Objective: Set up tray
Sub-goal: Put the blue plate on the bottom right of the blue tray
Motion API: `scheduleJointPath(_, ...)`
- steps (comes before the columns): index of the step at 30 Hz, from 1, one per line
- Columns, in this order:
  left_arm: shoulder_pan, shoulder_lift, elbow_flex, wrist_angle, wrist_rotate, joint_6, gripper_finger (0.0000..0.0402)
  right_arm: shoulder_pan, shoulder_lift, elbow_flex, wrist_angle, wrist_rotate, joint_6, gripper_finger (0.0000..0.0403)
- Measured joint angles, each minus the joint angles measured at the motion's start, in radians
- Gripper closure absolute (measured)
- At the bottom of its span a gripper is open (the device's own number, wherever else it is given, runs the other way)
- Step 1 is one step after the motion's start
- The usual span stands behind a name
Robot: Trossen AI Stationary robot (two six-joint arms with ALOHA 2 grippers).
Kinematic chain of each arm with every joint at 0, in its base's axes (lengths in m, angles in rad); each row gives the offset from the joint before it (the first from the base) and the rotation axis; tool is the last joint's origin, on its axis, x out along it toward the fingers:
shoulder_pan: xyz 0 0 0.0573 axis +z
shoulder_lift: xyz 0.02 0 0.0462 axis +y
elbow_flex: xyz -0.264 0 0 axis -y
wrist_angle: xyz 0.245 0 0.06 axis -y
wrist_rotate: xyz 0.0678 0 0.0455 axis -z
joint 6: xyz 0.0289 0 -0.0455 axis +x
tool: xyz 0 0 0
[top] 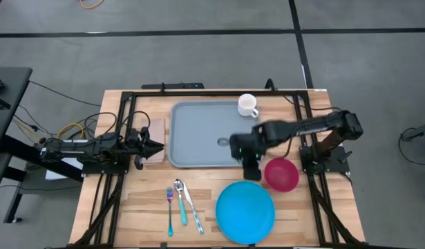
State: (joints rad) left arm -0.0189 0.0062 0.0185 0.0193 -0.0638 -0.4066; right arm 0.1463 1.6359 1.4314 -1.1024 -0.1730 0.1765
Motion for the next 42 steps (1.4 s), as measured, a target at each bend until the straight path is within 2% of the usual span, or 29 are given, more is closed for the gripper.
scheduleJointPath(8, 0.000, 0.000, 0.000, 0.005, -0.003, -0.304, 0.0340, 0.122, 0.074, -0.134, 0.119, 0.004, 0.047, 0.0278)
scheduleJointPath(12, 0.000, 0.000, 0.000, 0.003, -0.003, -0.364, 0.0340, 0.156, 0.105, -0.152, 0.164, 0.007, 0.062, 0.0278)
scheduleJointPath(19, 0.000, 0.000, 0.000, -0.003, -0.003, -0.365, 0.0340, 0.173, 0.184, -0.152, 0.248, 0.023, 0.070, 0.0278)
scheduleJointPath(25, 0.000, 0.000, 0.000, -0.005, -0.003, -0.364, 0.0340, 0.143, 0.229, -0.152, 0.251, 0.101, 0.070, 0.0278)
scheduleJointPath(42, 0.000, 0.000, 0.000, -0.006, -0.003, -0.360, 0.0340, 0.121, 0.235, -0.152, 0.280, 0.021, 0.013, 0.0278)
